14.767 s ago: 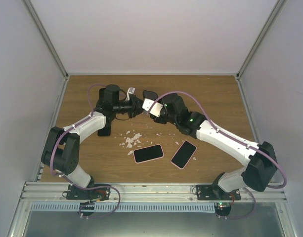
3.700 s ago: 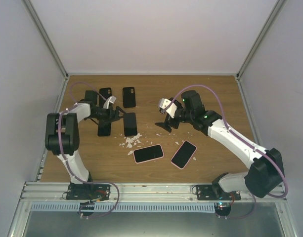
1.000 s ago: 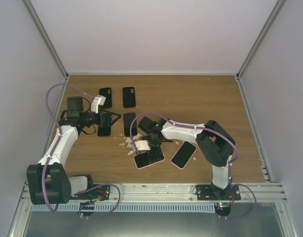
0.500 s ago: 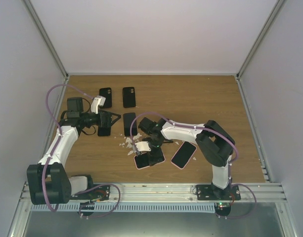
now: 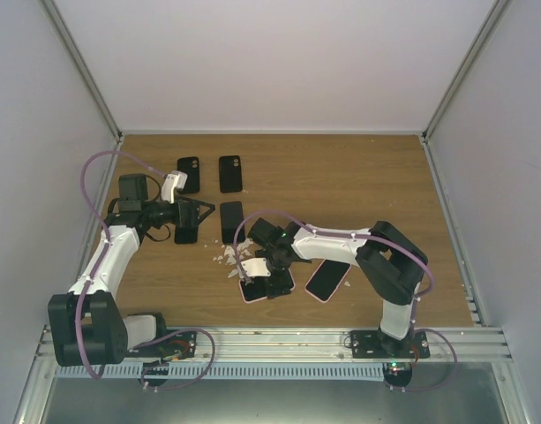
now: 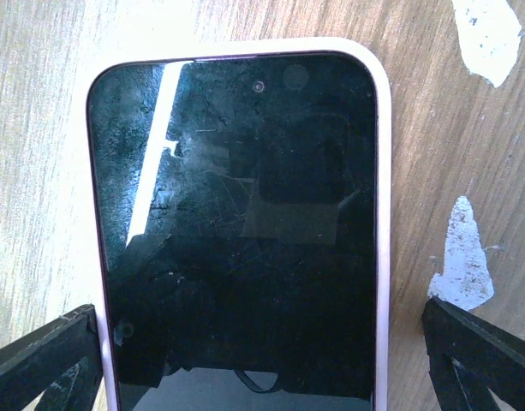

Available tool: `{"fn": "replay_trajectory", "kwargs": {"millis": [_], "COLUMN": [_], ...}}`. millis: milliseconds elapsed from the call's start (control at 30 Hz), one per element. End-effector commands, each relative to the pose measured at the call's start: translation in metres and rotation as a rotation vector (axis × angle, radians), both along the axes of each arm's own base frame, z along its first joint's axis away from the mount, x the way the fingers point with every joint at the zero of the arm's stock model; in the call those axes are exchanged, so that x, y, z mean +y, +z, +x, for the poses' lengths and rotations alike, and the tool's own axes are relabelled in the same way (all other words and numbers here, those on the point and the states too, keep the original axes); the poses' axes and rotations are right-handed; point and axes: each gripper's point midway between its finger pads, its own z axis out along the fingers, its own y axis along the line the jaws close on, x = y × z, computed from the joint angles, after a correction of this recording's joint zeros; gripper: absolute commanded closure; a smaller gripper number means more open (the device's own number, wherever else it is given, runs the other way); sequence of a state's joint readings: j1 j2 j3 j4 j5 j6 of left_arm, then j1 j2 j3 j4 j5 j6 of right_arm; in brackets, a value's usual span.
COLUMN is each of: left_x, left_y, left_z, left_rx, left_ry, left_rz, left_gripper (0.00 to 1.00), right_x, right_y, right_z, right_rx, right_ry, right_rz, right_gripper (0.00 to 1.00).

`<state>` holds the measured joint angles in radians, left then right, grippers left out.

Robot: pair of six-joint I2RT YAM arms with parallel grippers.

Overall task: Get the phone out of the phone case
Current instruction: Pick up the phone at the center of the board.

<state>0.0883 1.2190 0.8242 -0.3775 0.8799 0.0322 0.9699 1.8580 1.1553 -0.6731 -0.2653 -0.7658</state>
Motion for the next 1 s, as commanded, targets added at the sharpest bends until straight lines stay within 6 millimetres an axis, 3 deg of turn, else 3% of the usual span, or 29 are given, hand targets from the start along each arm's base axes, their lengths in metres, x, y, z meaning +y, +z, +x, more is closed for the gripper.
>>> {"fn": "replay_trajectory", "kwargs": {"millis": [0, 300, 533, 633, 800, 967], "left_x": [0.002, 0.011, 0.014, 0.012, 0.007, 0.007], "left_y": [0.006, 0.005, 0.001, 0.001, 0.002, 0.001], "left_z": [0.005, 0.010, 0.014, 0.014, 0.011, 0.011], "left_rx": [-0.031, -0.030, -0.017, -0.008, -0.002, 0.000], "left_ry": [0.001, 0.050, 0.065, 0.054, 0.019, 0.021], "left_rz": [-0.017, 0.019, 0.019, 0.000, -0.024, -0.029], "left_gripper": [0.01, 0.01, 0.01, 0.01, 0.01, 0.01], "right_x": [-0.009, -0.009, -0.028, -0.029, -0.013, 0.018], "right_y": [-0.015, -0.027, -0.052, -0.052, -0.030, 0.021], "right_z": [-0.009, -0.001, -0.001, -0.003, 0.003, 0.028], "right_rx": [0.006, -0.029, -0.104, -0.094, -0.102, -0.142], "right_ry": [0.001, -0.029, -0.034, -0.038, -0.044, -0.093], "right_rz": [-0.045, -0.061, -0.119, -0.118, -0.049, 0.106], "right_gripper": [0.00, 0.01, 0.04, 0.08, 0.16, 0.24]}}
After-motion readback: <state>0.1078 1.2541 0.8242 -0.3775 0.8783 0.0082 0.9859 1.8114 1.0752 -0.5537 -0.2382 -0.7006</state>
